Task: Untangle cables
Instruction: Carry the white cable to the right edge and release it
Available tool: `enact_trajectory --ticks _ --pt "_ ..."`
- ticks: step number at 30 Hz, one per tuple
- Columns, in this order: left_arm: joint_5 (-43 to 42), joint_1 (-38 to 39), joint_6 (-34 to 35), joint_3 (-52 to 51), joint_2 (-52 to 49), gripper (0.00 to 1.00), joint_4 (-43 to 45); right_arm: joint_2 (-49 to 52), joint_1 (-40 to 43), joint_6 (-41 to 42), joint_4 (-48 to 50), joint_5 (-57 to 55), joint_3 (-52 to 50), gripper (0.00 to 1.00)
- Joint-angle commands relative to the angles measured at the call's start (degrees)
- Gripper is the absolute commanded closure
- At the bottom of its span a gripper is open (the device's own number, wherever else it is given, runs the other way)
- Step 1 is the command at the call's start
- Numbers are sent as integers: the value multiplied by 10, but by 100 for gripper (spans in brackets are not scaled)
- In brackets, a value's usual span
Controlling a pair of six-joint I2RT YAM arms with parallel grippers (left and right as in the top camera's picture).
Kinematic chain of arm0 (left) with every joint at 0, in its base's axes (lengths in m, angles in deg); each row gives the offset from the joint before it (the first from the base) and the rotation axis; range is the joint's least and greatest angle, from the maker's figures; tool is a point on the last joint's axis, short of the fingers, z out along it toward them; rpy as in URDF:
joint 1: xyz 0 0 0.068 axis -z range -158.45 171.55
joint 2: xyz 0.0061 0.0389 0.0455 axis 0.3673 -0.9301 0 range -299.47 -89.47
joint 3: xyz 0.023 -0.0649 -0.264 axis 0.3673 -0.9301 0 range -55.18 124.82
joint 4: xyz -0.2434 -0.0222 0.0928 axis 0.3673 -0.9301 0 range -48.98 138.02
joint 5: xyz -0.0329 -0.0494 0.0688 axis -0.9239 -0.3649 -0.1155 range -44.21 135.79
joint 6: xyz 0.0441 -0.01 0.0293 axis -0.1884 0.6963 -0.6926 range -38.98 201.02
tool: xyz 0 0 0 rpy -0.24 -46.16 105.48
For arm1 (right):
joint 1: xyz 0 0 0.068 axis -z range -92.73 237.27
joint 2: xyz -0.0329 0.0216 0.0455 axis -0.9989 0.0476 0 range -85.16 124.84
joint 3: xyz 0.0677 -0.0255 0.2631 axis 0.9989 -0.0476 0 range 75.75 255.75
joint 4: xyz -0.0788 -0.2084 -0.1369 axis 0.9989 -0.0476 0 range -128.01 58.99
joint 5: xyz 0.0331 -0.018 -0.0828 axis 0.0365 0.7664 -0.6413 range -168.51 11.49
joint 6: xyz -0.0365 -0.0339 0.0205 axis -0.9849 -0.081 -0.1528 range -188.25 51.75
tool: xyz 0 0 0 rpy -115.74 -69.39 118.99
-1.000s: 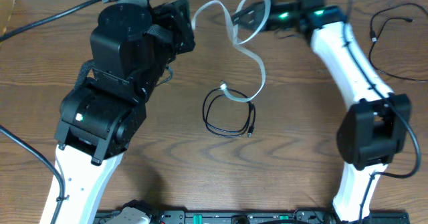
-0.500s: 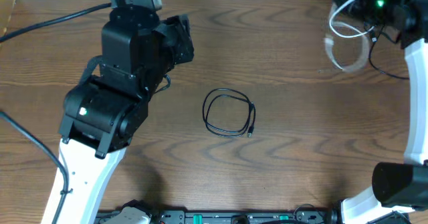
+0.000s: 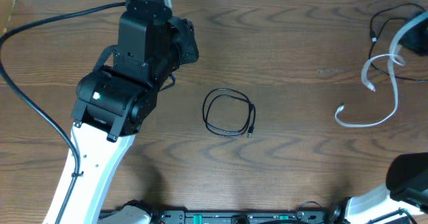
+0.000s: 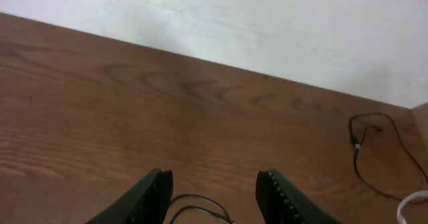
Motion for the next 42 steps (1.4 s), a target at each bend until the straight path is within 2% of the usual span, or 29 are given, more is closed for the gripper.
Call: enact_trajectory --ticks 1,6,10,15,21,23,25,26,27,30,32,39,42 --pt "-20 -2 -1 -2 -12 54 -2 -2 68 23 10 -41 2 99" --pt "-23 -2 -1 -2 -31 54 -3 -2 161 66 61 -59 1 99" --pt "-30 -2 -1 -2 -41 54 -2 -1 203 86 96 -82 1 99" --pt "-37 -2 -1 -2 -47 54 -4 19 212 89 96 -132 -5 99" --pt "-37 -2 -1 -2 -47 54 -4 86 205 89 92 -139 -22 98" --pt "-38 -2 -1 -2 -47 54 -4 115 204 89 92 -140 -22 89" --pt "-38 -2 -1 -2 -47 54 -4 144 204 89 89 -138 -22 59" --pt "-38 -2 -1 -2 -47 54 -4 155 204 89 86 -138 -22 40" --pt "-38 -2 -1 -2 -47 54 -4 165 204 89 82 -138 -22 28" --pt "-37 -2 -1 -2 -47 54 -4 187 204 89 66 -141 -22 7" --pt "-37 -2 -1 -2 -47 54 -4 199 204 89 52 -155 -22 1" --pt "-37 -2 -1 -2 -47 54 -4 216 200 88 -19 -189 -22 1" --pt "-37 -2 -1 -2 -47 54 -6 216 197 38 -42 -125 -22 1"
